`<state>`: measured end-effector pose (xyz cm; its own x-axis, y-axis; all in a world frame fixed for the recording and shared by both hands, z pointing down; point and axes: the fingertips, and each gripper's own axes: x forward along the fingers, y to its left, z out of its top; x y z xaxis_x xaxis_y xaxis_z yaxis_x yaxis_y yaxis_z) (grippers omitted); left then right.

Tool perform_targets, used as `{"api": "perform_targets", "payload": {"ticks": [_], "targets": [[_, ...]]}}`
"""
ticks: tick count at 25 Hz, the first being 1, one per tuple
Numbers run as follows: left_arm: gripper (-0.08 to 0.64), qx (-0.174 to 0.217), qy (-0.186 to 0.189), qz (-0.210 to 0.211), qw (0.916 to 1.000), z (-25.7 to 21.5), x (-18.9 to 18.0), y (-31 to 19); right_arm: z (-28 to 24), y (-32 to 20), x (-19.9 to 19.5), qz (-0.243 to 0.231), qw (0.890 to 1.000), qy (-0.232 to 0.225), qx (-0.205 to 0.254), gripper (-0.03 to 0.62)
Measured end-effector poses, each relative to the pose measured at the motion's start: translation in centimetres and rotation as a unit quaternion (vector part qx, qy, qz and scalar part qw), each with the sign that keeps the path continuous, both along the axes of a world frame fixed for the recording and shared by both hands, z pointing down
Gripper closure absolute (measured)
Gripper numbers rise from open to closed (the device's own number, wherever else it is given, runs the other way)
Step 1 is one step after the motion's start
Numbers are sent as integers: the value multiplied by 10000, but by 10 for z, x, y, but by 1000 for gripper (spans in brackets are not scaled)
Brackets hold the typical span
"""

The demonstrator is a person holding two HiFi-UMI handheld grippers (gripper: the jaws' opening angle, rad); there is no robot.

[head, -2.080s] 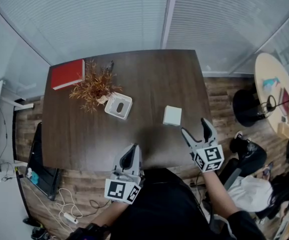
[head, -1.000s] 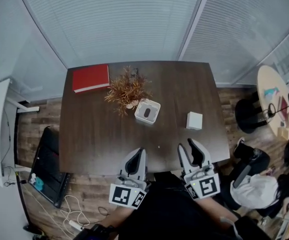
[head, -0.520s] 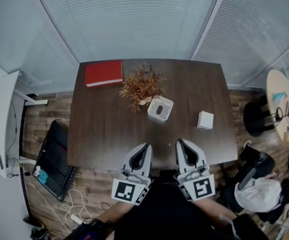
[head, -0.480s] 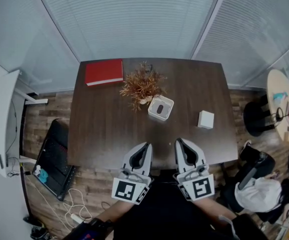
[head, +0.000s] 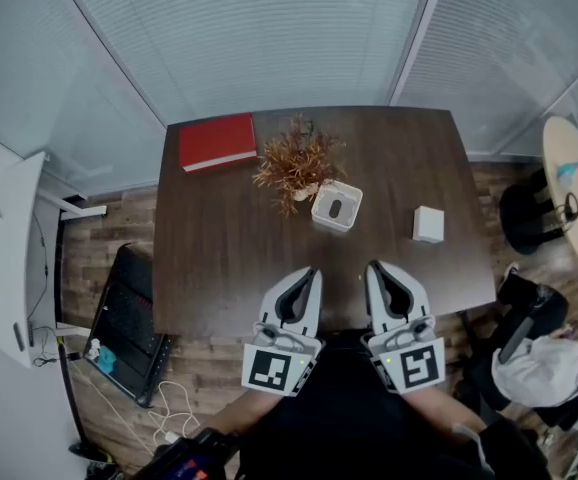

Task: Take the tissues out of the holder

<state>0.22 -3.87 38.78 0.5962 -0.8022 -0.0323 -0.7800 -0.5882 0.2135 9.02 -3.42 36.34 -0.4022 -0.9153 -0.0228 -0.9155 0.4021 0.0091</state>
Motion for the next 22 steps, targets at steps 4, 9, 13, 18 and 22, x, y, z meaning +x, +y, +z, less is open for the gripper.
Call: {"api": "perform_targets", "payload": {"ticks": [4,9,13,18,22], "targets": [[561,213,31,-41,9998,-8,-6,-2,0,-2,-1,73,9999,38,67,581],[561,301,-18,-2,9995,-8,-3,0,-2,-4,2,159,9998,45,102,581],[561,250,-48,-16,9997,-5,1,-1,1,-3,4,166,9998,82,68,581],[561,284,-41,14,9996,-6,11,5,4,4,16,239,9997,75,-9,581],[561,288,-14,14,9996,-7,14,8,11,9,19,226,9997,62,-79,581]]}}
